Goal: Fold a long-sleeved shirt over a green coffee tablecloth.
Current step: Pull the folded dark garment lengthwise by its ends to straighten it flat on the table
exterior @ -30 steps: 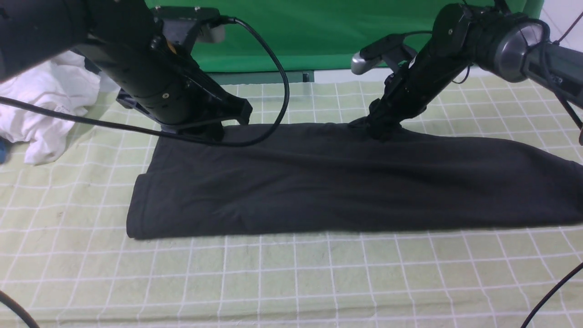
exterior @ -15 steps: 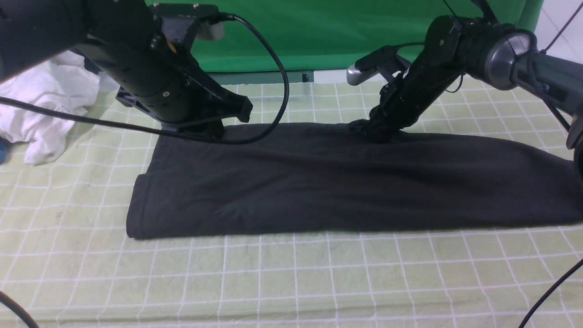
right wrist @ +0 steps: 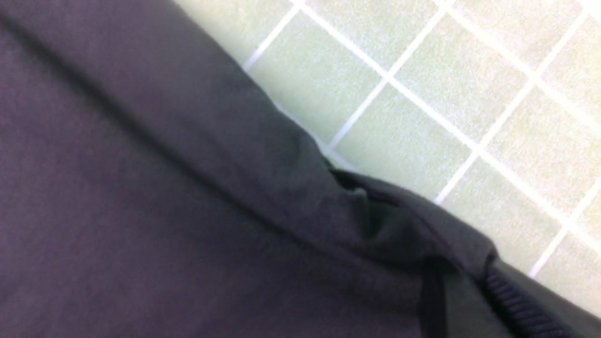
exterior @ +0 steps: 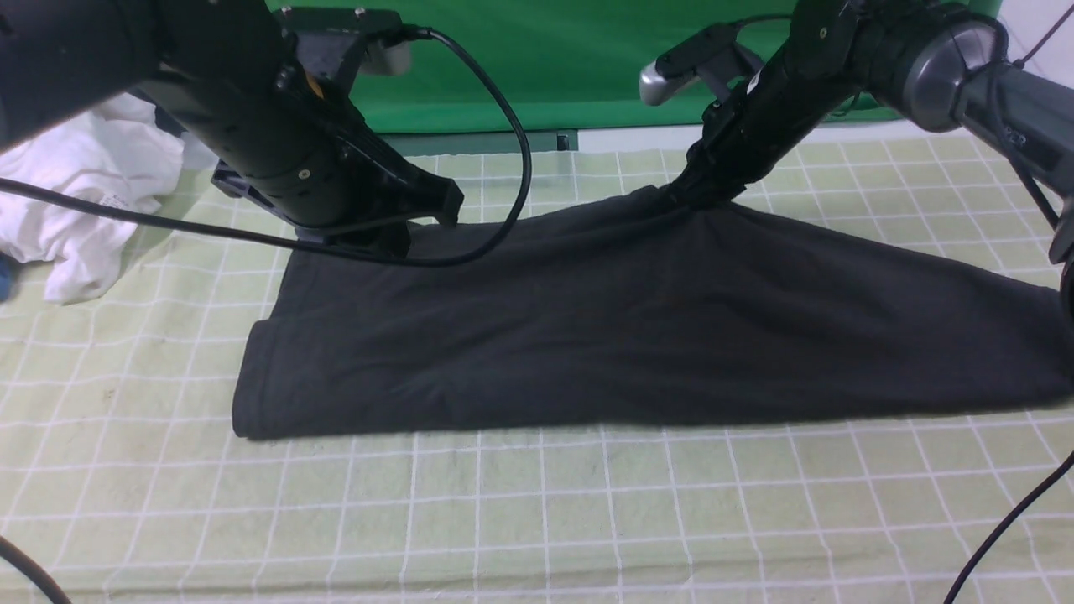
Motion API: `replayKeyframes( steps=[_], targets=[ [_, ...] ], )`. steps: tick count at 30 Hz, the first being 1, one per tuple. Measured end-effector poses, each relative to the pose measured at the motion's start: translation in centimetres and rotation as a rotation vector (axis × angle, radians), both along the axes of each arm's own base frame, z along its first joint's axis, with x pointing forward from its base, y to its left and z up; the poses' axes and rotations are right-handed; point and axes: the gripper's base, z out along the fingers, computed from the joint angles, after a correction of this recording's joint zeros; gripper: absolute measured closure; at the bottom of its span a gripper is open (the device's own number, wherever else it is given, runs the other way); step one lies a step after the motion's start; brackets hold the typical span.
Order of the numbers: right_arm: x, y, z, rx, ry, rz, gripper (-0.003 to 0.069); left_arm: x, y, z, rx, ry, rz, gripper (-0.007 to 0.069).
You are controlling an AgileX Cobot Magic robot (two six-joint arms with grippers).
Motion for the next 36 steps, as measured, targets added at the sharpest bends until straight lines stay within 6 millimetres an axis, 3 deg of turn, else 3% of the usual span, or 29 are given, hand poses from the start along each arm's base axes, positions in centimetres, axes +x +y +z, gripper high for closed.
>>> replayKeyframes(
  steps=[5,8,11,12,13,14,15,18,19,20,23,25,27,28,29,30,33,36],
  targets=[
    [0.6,-0.6,-0.3,-0.066,-0.055,-0.023,0.0312,0.0,0.0,0.0,-0.001,0.0,0.002,0.0613],
    [0.3,-1.5,0.9,-0.136,-0.054,-0.083,0.0283,0.0,0.0,0.0,-0.001,0.0,0.002,0.0613],
    [-0.4,-2.6,3.1,-0.202,-0.054,-0.156,0.0333,0.0,0.0,0.0,-0.001,0.0,0.002,0.0613],
    [-1.2,-3.5,5.1,-0.223,-0.044,-0.195,0.0443,0.0,0.0,0.0,-0.001,0.001,0.002,0.0613],
    [-1.3,-3.7,5.4,-0.226,-0.037,-0.199,0.0461,0.0,0.0,0.0,-0.001,0.001,0.002,0.0613],
    [-2.4,-4.7,8.4,-0.197,-0.036,-0.217,0.058,0.0,0.0,0.0,-0.001,0.001,0.002,0.0613],
    [-3.0,-5.4,9.7,-0.176,-0.024,-0.229,0.062,0.0,0.0,0.0,0.0,0.005,0.002,0.0613],
    [-4.1,-6.9,12.0,-0.158,-0.009,-0.257,0.0648,-0.1,0.0,-0.1,0.002,0.012,0.001,0.0613],
    [-4.8,-8.8,13.3,-0.148,0.006,-0.3,0.0659,-0.4,0.1,-0.2,0.003,0.015,0.0,0.0613],
    [-4.9,-9.3,13.3,-0.148,0.009,-0.312,0.0659,-0.4,0.1,-0.2,0.005,0.017,0.0,0.0613],
    [-6.7,-13.9,14.3,-0.138,0.05,-0.429,0.0664,-1.4,0.6,-1.6,0.02,0.026,0.008,0.0613],
    [-7.7,-15.6,13.9,-0.138,0.089,-0.467,0.0664,-2.0,1.0,-2.7,0.039,0.037,0.03,0.0613],
    [-10.0,-19.0,13.3,-0.13,0.159,-0.551,0.0664,-2.7,1.8,-4.4,0.069,0.065,0.071,0.0613],
    [-10.1,-19.0,13.0,-0.133,0.17,-0.551,0.0664,-2.8,1.8,-4.5,0.071,0.068,0.074,0.0613],
    [-11.4,-20.7,12.3,-0.133,0.216,-0.598,0.0662,-3.1,2.6,-5.4,0.077,0.09,0.109,0.0613],
    [-11.5,-20.9,12.2,-0.133,0.222,-0.603,0.0662,-3.1,2.6,-5.4,0.077,0.09,0.109,0.0613],
    [-13.3,-23.6,9.7,-0.136,0.321,-0.683,0.0596,-2.9,4.7,-6.1,0.052,0.116,0.197,0.0613],
    [-13.7,-24.3,7.8,-0.13,0.37,-0.701,0.0488,-2.6,5.8,-6.1,0.031,0.114,0.235,0.0613]
  ],
)
